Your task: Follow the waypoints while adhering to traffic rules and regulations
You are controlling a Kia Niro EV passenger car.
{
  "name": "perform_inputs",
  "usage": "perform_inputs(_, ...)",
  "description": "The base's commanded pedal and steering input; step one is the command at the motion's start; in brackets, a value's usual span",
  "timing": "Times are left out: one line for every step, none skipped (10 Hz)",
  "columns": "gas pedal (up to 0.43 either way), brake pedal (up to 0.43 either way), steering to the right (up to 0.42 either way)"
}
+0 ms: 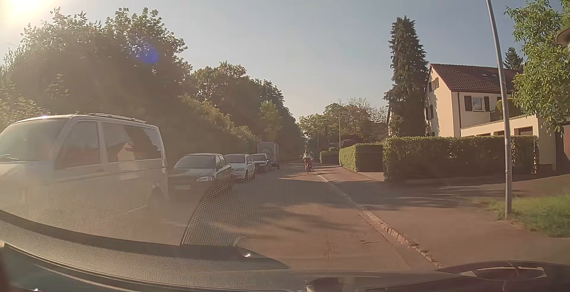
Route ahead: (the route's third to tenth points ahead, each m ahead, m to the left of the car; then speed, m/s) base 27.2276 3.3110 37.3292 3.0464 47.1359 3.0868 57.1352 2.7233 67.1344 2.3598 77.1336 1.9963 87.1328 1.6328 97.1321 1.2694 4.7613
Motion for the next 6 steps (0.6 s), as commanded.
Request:
perform_inputs(0.087, 0.0, -0.005)
perform_inputs(0.087, 0.0, -0.004)
perform_inputs(0.087, 0.0, -0.003)
perform_inputs(0.087, 0.0, -0.003)
perform_inputs(0.087, 0.0, -0.003)
perform_inputs(0.087, 0.0, -0.003)
